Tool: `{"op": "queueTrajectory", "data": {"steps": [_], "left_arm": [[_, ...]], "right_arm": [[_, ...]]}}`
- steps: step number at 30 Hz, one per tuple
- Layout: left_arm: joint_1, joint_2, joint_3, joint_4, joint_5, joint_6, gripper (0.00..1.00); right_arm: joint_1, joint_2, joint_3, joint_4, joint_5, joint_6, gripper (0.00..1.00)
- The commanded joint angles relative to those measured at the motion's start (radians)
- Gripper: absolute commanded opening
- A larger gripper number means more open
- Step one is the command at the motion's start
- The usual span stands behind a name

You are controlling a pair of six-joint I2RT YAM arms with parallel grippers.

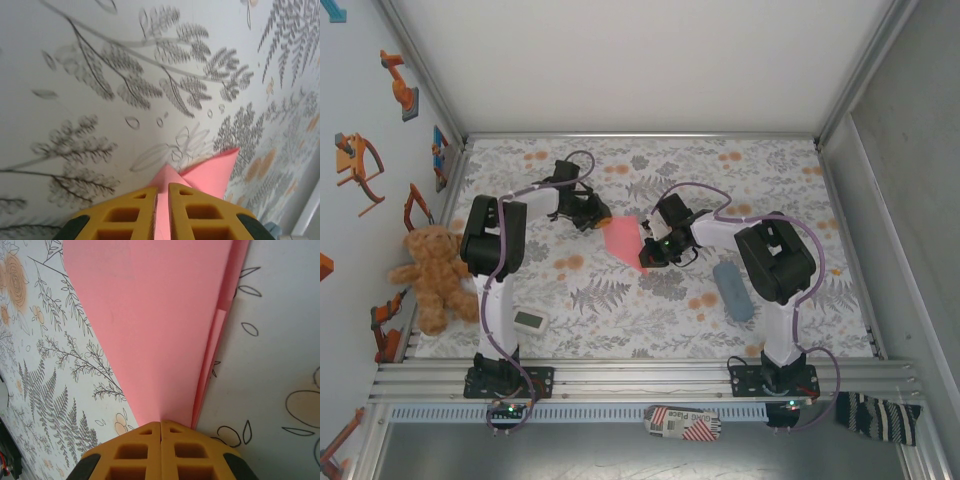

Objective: Fold a paper plane with a square sheet of paper (pick it up from the middle)
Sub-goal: Fourth fold the wing at the center of the table, then pick up the paper from the center of the table.

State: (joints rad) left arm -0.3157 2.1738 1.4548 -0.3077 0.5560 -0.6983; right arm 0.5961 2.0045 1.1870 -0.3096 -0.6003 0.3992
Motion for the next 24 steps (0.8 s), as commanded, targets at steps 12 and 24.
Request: {"op": "queueTrajectory", "data": {"steps": [12,24], "left_arm": [[0.073,-0.104,0.107,-0.092,-0.164,0.007,0.26],[0.061,-0.501,-0.357,0.133,-0.201,-0.159,0.59]], "right_arm": [[-0.003,-0.093,0.035,-0.023,0.043,0.117,0.00],[-0.067,-0.203,-0.028,0.263,0.076,0.237,0.25]]}}
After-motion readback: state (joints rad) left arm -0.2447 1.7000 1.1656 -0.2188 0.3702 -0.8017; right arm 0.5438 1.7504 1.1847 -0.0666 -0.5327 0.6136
